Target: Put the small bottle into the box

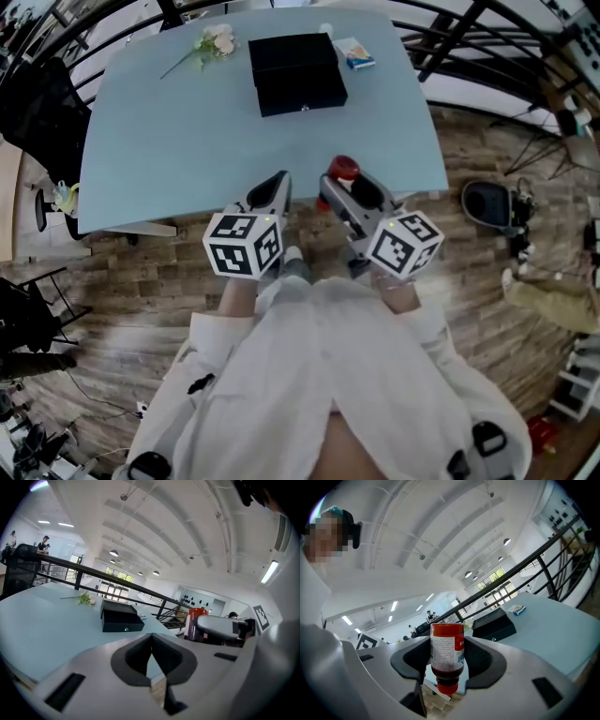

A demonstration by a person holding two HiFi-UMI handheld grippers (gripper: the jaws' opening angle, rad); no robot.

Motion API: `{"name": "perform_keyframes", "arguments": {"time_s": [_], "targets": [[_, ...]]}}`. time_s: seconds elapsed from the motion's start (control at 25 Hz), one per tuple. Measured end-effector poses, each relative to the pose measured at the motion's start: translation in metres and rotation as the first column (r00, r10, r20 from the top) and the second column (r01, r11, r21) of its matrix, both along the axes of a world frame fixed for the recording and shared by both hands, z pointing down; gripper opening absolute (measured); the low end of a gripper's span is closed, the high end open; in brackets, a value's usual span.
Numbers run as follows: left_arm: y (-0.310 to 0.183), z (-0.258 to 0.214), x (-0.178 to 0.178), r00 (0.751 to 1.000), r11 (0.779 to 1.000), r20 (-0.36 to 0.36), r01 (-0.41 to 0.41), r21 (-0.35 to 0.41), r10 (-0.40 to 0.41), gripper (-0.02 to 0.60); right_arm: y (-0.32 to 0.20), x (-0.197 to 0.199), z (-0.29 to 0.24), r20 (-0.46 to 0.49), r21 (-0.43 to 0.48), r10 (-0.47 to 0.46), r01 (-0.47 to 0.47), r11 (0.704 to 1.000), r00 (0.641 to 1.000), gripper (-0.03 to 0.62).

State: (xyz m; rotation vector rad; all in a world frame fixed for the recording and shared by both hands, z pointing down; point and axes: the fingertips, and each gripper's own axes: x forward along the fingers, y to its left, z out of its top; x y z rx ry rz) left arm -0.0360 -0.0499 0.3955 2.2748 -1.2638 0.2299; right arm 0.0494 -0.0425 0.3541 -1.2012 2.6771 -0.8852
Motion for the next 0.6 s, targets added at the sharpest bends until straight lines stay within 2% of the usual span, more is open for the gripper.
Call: {"name": "perform_keyframes", "arguments": {"time_s": [0.32,0.6], "targets": [[-0.045,0.007,0.001,0.996,0.996,0.001,-0.089,0.001,0.089,0.003,-0.040,-0.006,0.012,-0.007,-0.019,0.068,-0.069,0.997,0.998,0.207],[-0.053,0.028,-0.004,0.996,0.994,-0.023,-0.091,-0.059,0.090,0.003,-0.051,-0.011,0.030,-0.038,-0.074,0.056,-0.059,0.996,0.998,0.207]]}}
